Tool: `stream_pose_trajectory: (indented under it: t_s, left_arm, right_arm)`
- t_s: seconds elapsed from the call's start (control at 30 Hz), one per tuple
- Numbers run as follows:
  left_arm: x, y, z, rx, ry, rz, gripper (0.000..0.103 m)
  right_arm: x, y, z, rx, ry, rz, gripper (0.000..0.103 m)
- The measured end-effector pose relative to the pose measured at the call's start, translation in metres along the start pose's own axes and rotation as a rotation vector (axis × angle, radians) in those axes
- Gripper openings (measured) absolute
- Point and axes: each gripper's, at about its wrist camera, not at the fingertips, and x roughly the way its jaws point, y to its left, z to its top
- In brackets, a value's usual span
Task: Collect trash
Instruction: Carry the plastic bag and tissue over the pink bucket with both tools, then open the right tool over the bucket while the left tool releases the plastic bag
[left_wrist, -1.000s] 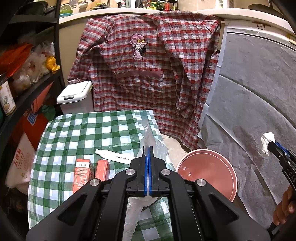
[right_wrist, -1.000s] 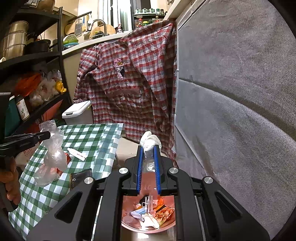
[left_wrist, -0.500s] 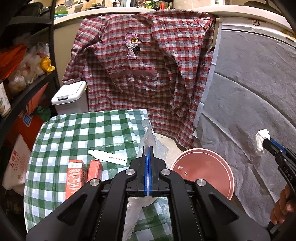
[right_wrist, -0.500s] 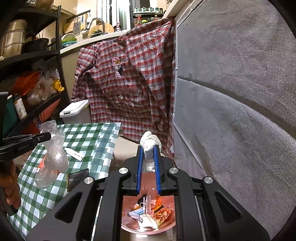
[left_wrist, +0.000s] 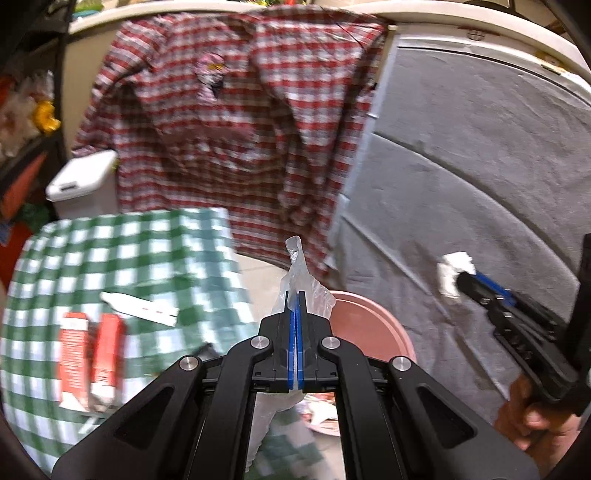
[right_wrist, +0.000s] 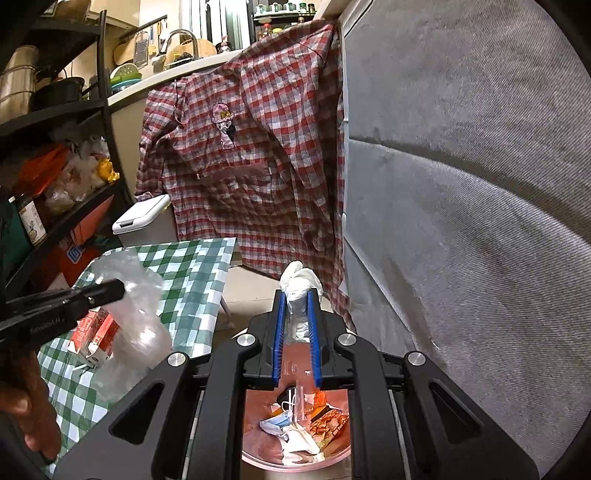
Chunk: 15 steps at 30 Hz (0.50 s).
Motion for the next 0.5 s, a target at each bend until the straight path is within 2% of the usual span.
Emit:
stream_pose_trajectory:
  t_s: [0.1,0.33,0.43,0.5]
  left_arm:
    - [0.01,-0.012,-0.005,0.017,0.021,-0.044,0.0]
    - [0.026,-0.035,-0.012,0.074,0.048,-0.064,0.0]
    - [0.029,-0.04,-0.013,0.074,0.053,-0.071,0.001]
    - [0.031,-0.04,-0.012,0.061,0.058,-0.076,0.005]
  right_arm:
    - [0.005,-0.001,-0.001,-0.005,0.013,-0.001,0.013]
    - [0.015,-0.001,-0.001,-0.009,0.038,0.011,0.013]
    - [0.018,0.001,-0.001,-0.012,0.049,0.002,0.019]
    - [0.019,0.0,-0.001,-0.004,0.051,0.001,0.029]
